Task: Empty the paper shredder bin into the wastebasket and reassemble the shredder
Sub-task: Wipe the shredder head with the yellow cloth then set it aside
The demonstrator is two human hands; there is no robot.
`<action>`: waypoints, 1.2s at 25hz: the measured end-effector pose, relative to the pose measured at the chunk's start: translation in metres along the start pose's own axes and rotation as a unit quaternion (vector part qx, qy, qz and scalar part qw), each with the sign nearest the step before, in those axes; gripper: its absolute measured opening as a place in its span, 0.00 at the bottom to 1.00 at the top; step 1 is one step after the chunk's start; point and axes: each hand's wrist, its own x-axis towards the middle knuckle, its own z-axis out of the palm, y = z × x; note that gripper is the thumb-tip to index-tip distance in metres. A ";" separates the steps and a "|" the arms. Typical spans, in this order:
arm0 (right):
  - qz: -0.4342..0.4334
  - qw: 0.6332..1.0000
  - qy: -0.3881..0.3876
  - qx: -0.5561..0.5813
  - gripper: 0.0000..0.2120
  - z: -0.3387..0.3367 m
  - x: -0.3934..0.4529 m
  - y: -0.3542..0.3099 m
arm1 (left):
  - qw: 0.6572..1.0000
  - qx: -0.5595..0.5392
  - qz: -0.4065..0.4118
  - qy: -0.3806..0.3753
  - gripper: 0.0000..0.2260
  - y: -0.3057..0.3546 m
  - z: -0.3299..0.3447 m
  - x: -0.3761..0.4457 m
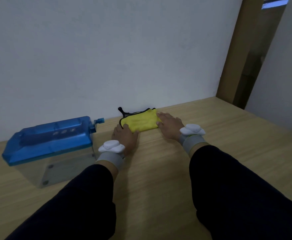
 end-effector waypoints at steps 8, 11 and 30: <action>0.027 0.999 -0.008 -0.022 0.23 0.016 0.041 0.010 | 0.998 -0.037 -0.041 0.043 0.22 0.000 0.030 0.044; 0.035 0.999 -0.019 -0.014 0.23 0.027 0.056 0.014 | 0.998 -0.032 -0.032 0.051 0.20 0.005 0.039 0.054; 0.010 0.995 0.043 0.088 0.23 0.008 0.043 0.000 | 0.992 -0.116 0.030 0.043 0.25 0.037 0.002 0.036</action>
